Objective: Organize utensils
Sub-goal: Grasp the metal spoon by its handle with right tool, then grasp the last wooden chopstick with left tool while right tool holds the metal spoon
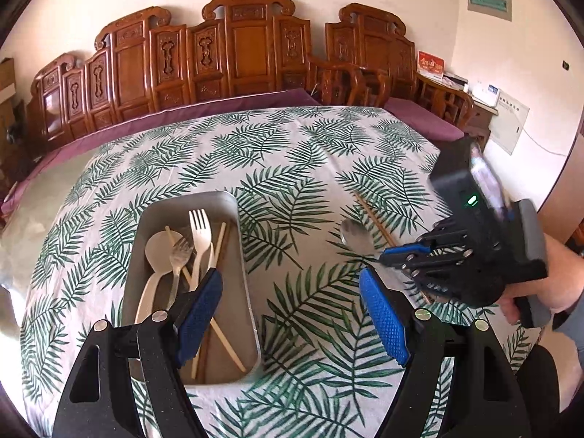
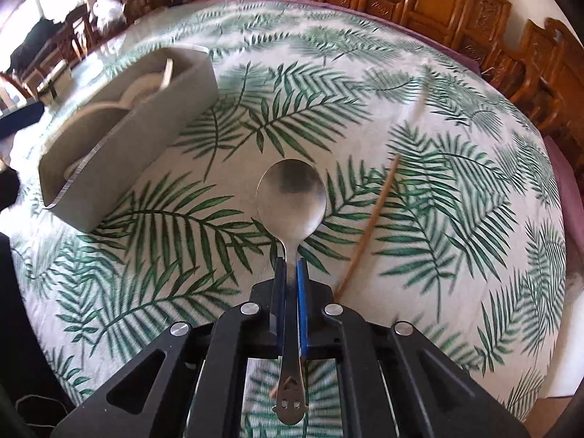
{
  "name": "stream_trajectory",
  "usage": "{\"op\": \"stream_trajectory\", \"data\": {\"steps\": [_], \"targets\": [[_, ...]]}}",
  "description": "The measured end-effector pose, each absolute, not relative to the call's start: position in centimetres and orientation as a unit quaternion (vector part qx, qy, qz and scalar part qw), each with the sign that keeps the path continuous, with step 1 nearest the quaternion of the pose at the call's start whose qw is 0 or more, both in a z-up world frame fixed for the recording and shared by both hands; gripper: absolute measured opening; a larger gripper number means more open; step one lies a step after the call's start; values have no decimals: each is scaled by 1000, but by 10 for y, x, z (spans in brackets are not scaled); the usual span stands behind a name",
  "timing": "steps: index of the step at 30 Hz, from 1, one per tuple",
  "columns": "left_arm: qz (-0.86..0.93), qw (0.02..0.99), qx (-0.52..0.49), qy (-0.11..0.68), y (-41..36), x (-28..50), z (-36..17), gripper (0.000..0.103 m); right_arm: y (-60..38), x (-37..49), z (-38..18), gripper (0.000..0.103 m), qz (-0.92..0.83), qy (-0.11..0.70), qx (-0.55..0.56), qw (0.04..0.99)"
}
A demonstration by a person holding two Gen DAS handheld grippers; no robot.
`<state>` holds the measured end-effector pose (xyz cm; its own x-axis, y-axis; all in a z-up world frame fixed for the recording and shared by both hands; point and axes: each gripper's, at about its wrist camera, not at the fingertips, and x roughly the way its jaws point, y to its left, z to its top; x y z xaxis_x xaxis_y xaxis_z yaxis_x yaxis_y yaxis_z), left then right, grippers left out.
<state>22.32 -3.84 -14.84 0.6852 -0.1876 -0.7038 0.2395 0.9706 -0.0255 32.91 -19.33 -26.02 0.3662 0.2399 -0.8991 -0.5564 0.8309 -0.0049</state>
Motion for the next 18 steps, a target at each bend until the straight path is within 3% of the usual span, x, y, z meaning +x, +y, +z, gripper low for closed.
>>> {"op": "stream_trajectory", "data": {"steps": [7, 18], "targets": [[-113, 912, 53, 391, -66, 218, -155, 74, -250, 310, -240, 7, 229, 488, -124, 833], [-131, 889, 57, 435, -135, 239, -186, 71, -318, 286, -260, 7, 192, 494, -87, 844]]}}
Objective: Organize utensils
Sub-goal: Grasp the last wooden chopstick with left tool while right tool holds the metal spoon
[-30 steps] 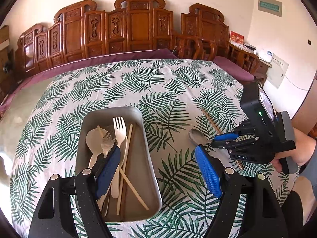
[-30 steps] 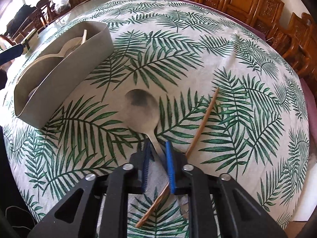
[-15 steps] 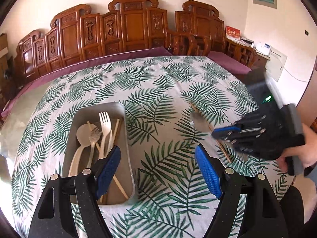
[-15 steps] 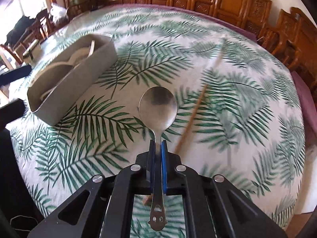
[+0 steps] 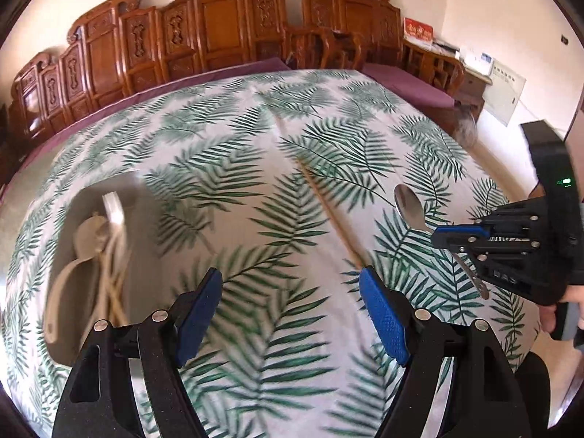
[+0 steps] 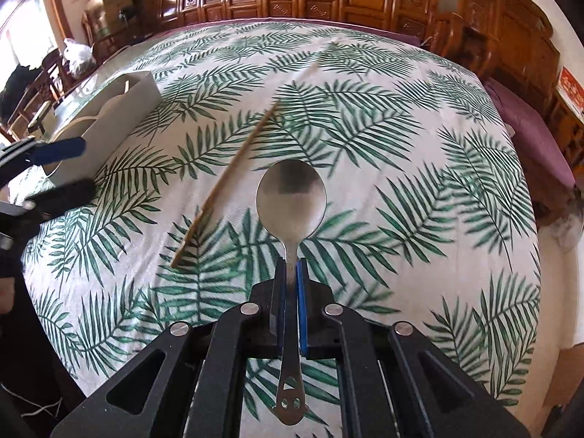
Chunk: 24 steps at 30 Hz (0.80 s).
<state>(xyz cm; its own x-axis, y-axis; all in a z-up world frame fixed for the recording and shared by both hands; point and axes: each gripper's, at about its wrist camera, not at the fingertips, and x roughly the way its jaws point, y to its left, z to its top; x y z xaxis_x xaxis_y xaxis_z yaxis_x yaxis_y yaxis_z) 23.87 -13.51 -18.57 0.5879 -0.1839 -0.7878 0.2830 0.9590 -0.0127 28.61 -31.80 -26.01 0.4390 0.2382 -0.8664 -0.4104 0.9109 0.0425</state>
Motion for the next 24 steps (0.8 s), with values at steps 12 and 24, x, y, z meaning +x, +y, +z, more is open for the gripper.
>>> {"op": "stream_trajectory", "data": {"steps": [12, 24], "targets": [[-130, 863, 69, 483, -187, 280, -220, 43, -340, 284, -263, 7, 184, 489, -67, 850], [-117, 853, 68, 505, -188, 290, -237, 14, -333, 283, -262, 7, 190, 492, -64, 847]]}}
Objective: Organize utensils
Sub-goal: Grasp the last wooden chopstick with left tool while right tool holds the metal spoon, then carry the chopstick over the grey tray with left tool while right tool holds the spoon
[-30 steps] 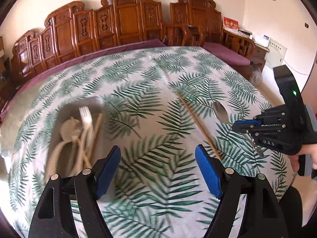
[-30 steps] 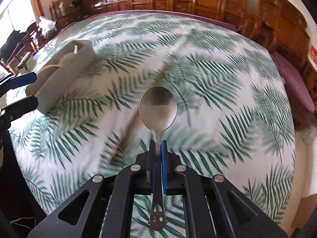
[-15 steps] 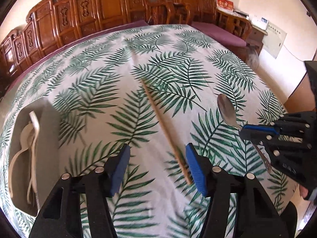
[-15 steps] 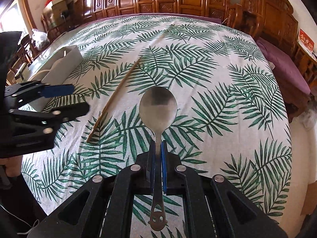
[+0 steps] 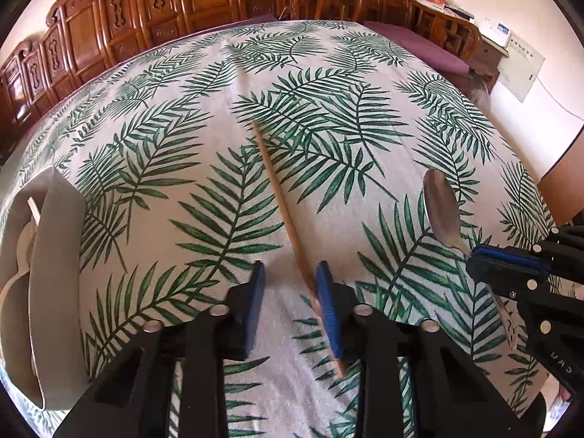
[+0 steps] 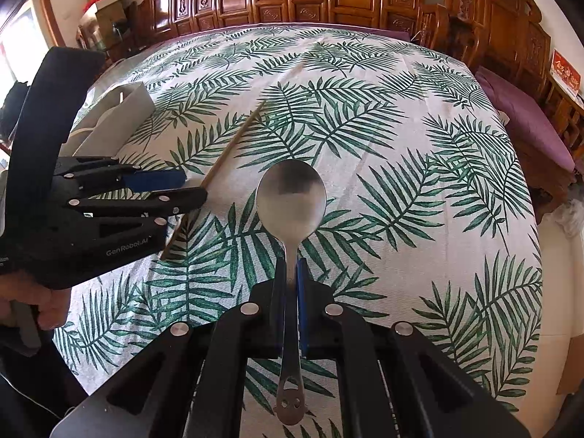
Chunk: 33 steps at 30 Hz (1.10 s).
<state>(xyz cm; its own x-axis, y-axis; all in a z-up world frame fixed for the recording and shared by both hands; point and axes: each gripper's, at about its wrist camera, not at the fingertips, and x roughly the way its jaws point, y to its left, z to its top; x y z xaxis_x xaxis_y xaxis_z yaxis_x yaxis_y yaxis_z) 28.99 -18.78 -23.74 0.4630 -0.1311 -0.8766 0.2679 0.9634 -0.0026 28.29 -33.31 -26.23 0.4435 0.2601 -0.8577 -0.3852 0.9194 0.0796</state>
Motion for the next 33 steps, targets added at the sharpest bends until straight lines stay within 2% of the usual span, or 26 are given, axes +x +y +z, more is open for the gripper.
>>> {"op": "stream_trajectory", "data": {"steps": [1, 3, 33], "targets": [[-119, 852, 69, 506, -186, 289, -237, 7, -331, 282, -262, 7, 190, 493, -66, 847], [-124, 849, 68, 509, -180, 286, -237, 5, -328, 281, -260, 7, 190, 493, -70, 846], [-82, 890, 58, 445, -35, 232, -141, 4, -230, 264, -211, 7, 217, 460, -93, 856]]}}
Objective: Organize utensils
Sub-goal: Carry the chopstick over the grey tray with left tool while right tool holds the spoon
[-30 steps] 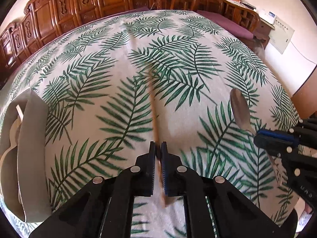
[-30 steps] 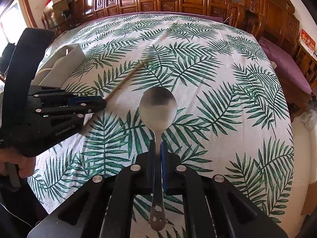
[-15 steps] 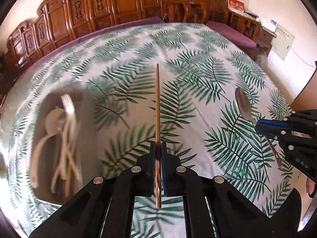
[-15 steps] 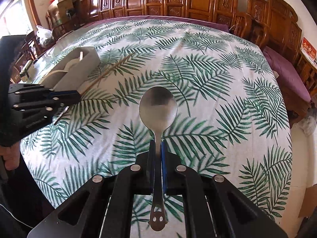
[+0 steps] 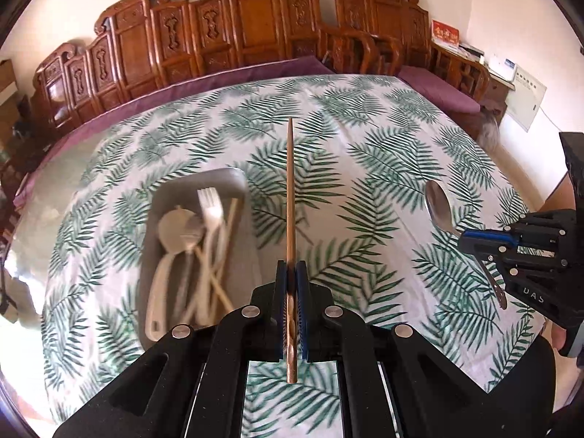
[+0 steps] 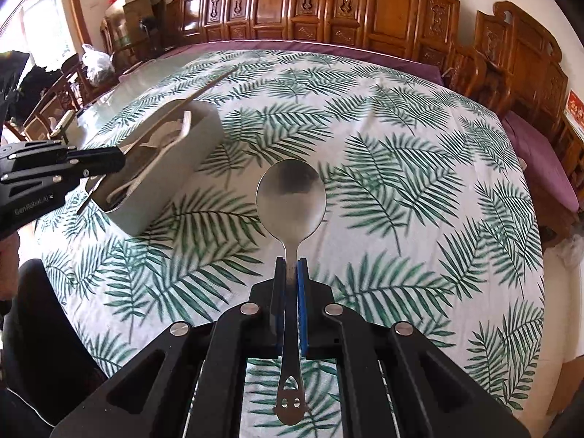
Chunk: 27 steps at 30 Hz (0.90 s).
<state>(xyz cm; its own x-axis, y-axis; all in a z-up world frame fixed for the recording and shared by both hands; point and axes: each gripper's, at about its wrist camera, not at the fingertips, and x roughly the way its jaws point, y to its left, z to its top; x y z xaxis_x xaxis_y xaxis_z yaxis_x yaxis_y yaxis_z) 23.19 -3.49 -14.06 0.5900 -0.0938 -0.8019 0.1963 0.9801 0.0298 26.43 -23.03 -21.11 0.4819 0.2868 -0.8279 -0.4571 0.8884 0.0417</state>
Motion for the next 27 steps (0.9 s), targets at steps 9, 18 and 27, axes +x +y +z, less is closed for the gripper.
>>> {"op": "stream_trajectory", "data": {"steps": [9, 18, 27], "targets": [[-66, 882, 50, 463, 7, 238, -146, 4, -204, 268, -208, 7, 228, 459, -101, 852], [-59, 867, 37, 494, 29, 255, -176, 4, -183, 275, -209, 7, 238, 462, -106, 848], [-63, 856, 32, 512, 35, 268, -194, 4, -172, 283, -207, 7, 243, 467, -96, 845]]}}
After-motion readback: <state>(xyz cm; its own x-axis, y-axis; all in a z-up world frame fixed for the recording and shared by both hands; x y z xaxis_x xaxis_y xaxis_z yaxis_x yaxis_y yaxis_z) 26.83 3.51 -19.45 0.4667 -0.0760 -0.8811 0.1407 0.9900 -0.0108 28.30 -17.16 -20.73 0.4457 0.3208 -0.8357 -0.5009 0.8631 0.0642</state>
